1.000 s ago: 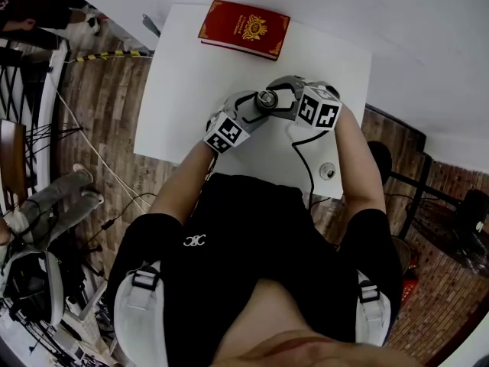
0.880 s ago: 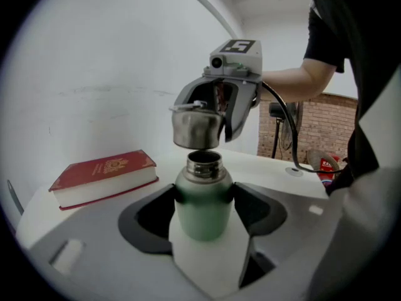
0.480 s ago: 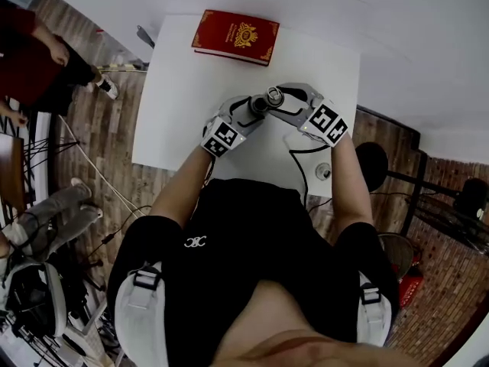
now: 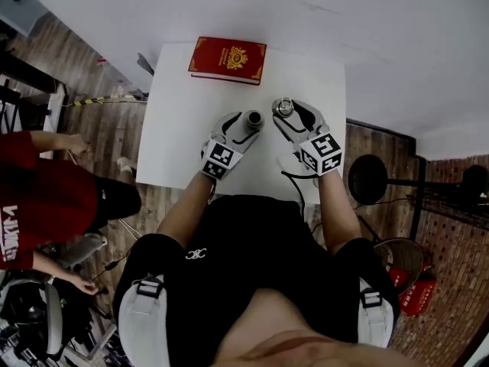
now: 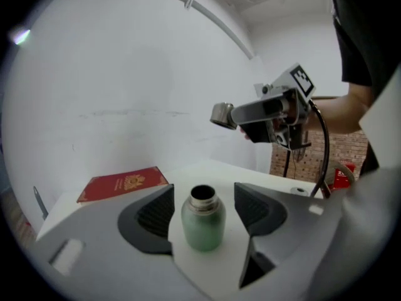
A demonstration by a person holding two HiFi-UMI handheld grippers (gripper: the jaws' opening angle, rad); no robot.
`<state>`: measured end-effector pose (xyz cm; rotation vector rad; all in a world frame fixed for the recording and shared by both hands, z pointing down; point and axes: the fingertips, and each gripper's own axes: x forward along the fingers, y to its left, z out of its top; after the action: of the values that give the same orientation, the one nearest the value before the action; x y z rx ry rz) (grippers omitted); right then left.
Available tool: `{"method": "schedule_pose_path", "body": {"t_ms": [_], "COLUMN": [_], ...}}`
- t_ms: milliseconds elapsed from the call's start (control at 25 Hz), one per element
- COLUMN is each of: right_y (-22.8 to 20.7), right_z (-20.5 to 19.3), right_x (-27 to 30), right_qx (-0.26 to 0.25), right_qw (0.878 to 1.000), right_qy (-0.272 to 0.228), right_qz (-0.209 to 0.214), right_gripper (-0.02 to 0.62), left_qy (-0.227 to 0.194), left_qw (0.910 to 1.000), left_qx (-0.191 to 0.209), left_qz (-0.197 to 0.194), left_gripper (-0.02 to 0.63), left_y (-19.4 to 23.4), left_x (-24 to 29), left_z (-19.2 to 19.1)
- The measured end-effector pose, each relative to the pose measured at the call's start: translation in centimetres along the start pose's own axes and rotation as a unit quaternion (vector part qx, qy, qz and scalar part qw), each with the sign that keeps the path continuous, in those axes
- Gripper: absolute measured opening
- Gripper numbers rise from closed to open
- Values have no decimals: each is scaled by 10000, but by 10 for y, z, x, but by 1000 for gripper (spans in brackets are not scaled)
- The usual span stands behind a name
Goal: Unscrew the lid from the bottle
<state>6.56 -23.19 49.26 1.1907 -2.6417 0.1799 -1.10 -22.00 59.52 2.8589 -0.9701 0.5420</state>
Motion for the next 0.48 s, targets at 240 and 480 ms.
{"method": "schedule_pose_path", "body": {"t_ms": [240,480], "right_y": [-14,-15], "right_z": [23,60], "right_x": [-30,-54], "right_qx": [60,382], "right_qw": [9924,9766], "right_qy": [-290,-1000], "right_qz": [-1191,-1863], "right_gripper": [245,247], "left_qy": [-273,-599], "left_qw": [9943,9690], "left_qx": [-287,-631], "left_qz": [995,2314], "left_gripper": [350,135], "left_y": [25,71], "left_x": [-51,-109], "left_z": [49,87]}}
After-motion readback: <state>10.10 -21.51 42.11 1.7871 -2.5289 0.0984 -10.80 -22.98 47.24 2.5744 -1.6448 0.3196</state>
